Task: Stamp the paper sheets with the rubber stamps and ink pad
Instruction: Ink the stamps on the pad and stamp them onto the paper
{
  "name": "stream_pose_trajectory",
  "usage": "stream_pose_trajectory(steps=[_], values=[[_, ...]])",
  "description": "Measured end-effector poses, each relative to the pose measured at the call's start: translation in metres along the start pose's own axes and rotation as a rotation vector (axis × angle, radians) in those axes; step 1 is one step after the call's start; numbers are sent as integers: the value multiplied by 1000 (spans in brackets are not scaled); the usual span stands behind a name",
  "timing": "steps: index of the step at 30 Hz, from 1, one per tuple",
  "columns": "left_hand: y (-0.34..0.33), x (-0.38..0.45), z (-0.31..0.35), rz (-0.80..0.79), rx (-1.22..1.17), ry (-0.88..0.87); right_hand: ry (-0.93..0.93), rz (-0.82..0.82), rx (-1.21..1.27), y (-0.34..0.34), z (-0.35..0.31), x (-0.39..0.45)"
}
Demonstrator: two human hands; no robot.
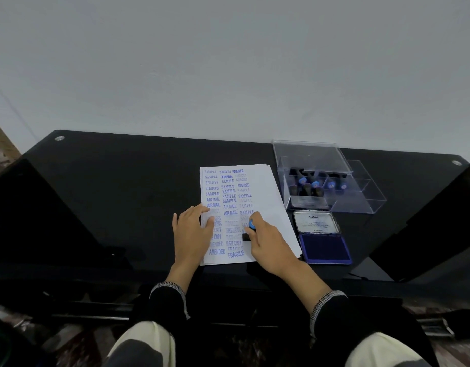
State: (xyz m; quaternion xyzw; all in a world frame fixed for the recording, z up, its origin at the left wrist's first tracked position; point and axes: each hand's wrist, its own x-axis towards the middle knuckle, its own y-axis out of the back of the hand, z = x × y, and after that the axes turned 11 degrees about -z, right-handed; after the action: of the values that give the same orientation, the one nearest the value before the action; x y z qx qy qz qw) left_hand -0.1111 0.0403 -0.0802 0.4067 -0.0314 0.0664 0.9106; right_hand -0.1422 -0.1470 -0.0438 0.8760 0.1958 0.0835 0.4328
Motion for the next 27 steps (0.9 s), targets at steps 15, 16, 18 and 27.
stream_pose_trajectory(steps=[15, 16, 18, 27], values=[[0, -1, 0, 11, 16, -24, -17, -18, 38, 3, 1, 6], [0, -1, 0, 12, 16, -26, -18, -16, 46, 3, 2, 7], [0, -2, 1, 13, 13, -26, -16, 0, 40, 2, 2, 6], [0, -2, 0, 5, 18, -19, -20, 57, -9, -8, 2, -1]])
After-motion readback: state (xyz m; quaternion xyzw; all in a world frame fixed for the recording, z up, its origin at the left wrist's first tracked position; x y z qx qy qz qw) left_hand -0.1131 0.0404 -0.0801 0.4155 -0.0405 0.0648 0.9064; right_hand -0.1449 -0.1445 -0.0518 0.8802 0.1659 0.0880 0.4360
